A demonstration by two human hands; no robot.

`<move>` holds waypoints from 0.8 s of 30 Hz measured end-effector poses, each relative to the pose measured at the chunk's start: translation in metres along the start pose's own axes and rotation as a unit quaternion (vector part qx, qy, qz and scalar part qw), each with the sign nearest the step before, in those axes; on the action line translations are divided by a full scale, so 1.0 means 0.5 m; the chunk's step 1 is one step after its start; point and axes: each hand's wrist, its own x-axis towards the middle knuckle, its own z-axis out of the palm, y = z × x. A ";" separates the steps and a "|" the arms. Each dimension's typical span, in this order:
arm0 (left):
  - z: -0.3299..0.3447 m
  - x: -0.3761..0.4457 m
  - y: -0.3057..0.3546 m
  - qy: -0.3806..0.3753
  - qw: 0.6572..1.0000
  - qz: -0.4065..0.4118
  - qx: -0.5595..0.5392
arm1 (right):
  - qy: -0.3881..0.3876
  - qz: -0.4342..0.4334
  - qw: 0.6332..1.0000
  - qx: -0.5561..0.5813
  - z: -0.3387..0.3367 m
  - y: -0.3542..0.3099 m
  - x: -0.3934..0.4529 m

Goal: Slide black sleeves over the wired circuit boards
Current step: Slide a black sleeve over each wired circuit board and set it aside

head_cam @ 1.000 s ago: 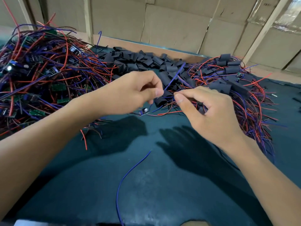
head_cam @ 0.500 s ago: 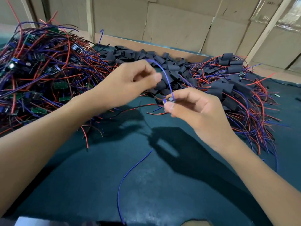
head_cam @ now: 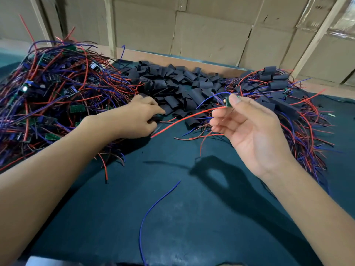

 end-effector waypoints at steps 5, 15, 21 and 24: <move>-0.014 -0.001 -0.010 -0.026 0.988 0.003 0.155 | -0.009 0.032 0.996 0.087 0.002 -0.007 0.001; -0.017 -0.015 0.039 0.091 0.988 0.060 -0.110 | -0.043 0.098 0.992 0.064 -0.006 -0.011 0.010; -0.026 -0.038 0.066 0.101 0.932 0.067 -0.342 | -0.027 0.128 0.991 0.033 -0.029 -0.017 0.016; -0.023 -0.036 0.069 0.101 0.917 0.061 -0.381 | -0.022 0.109 0.994 -0.017 -0.030 -0.018 0.020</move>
